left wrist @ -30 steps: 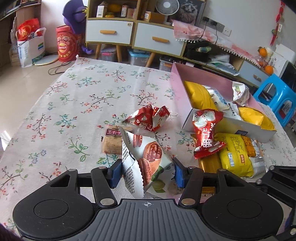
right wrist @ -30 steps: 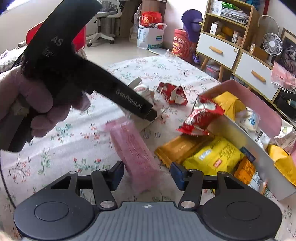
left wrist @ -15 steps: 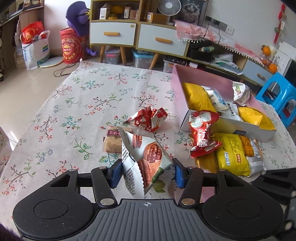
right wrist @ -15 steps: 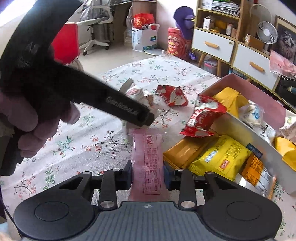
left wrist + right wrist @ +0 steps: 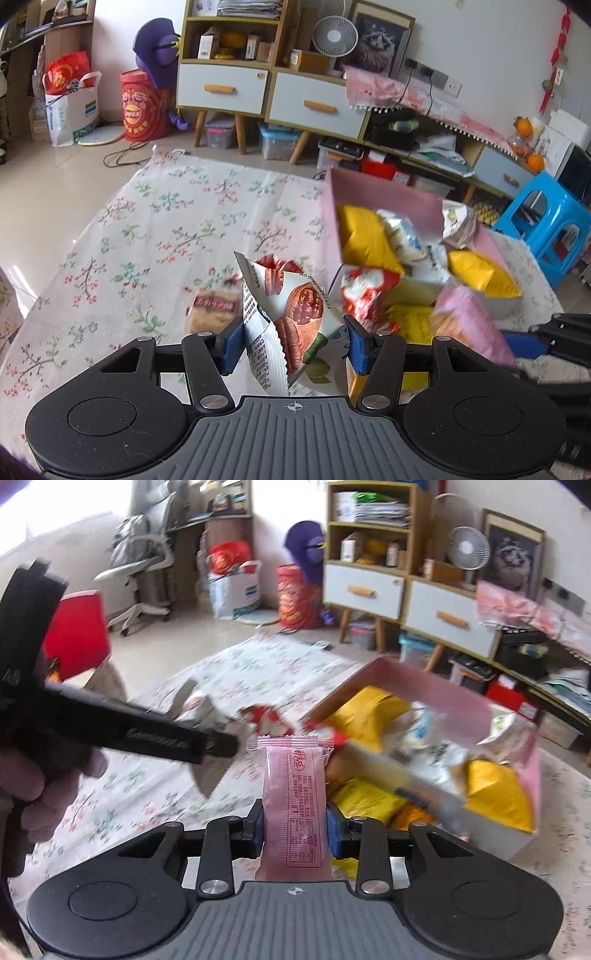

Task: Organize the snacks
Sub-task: 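Carry the pink bar and nut-print bag over the tray box and open both tools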

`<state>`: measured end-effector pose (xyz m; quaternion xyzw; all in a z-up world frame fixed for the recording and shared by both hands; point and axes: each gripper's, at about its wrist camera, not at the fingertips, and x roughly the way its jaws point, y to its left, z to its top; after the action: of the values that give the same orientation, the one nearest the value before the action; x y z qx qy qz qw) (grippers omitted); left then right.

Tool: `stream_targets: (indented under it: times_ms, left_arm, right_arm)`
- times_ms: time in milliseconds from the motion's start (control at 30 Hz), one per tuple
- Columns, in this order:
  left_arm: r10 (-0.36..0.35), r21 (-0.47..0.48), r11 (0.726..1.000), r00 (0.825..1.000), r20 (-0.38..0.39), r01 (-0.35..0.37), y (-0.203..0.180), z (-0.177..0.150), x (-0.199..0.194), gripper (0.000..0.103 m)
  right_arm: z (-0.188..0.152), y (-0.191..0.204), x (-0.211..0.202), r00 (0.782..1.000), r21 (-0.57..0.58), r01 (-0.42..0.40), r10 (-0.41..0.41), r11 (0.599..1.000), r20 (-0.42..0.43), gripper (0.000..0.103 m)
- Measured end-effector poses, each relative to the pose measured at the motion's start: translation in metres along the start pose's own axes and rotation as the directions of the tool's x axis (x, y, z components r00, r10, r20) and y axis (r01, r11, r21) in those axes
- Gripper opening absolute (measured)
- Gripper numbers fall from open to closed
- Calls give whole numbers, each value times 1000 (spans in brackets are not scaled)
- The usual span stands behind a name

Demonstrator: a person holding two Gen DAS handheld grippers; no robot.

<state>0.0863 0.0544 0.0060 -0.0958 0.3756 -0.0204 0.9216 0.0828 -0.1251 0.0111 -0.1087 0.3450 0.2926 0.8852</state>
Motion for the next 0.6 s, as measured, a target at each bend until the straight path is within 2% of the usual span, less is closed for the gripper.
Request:
stream_targets:
  times_ms: [167,300,600]
  left_arm:
    - [-23,-10,1000,1000,13,23,-15,13,7,53]
    - [-47,30,998,998,31,46,-34,22,12,53]
    - [-98,89,992,994,41,94,-67,50,42,53]
  right_arm:
    - [9,-29,-8,998,91,52,-55,995,40,22]
    - [13,-55,-16,994,188,77,-90,979,64,22]
    - [7,-107,-12,986,399,93,-140,912,90,22]
